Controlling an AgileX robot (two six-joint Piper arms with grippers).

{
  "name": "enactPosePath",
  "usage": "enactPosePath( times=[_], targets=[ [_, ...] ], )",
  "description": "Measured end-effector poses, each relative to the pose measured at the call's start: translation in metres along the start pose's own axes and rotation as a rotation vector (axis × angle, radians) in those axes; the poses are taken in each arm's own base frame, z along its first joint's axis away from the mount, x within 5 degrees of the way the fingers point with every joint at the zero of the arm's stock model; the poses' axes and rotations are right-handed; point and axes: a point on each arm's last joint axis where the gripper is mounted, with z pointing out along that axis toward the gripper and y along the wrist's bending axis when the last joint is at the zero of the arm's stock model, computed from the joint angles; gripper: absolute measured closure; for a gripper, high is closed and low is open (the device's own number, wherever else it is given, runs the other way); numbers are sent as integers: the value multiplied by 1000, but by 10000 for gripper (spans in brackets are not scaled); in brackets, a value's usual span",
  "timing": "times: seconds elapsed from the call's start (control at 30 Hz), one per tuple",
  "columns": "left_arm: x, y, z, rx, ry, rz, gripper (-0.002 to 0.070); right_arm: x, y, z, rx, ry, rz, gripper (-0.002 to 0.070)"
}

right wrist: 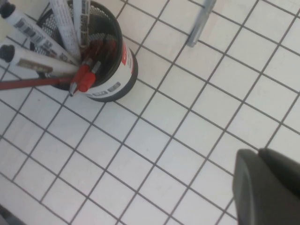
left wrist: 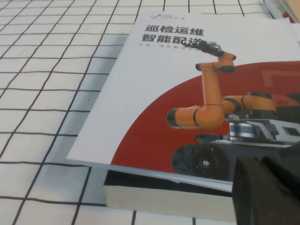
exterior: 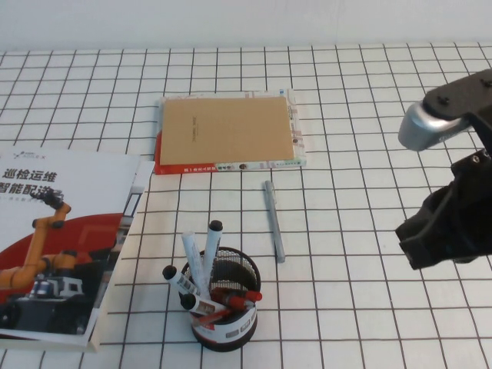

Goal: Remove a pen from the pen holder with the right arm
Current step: 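Take a marker out of the pen holder and lay it on the table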

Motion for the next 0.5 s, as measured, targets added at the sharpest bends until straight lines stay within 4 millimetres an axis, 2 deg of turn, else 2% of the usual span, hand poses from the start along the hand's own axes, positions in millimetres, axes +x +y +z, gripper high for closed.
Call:
enactPosePath(
  times=[0.13,0.4,0.5],
  targets=[
    [0,0,0,0,0,0,678,2,-2,-2,20,1,-80,692],
    [0,0,0,0,0,0,678,4,-8,2,61,-43,-111,692],
    [0,0,0,0,0,0,678,16,-19,4,91,-125,-82,692]
  ],
)
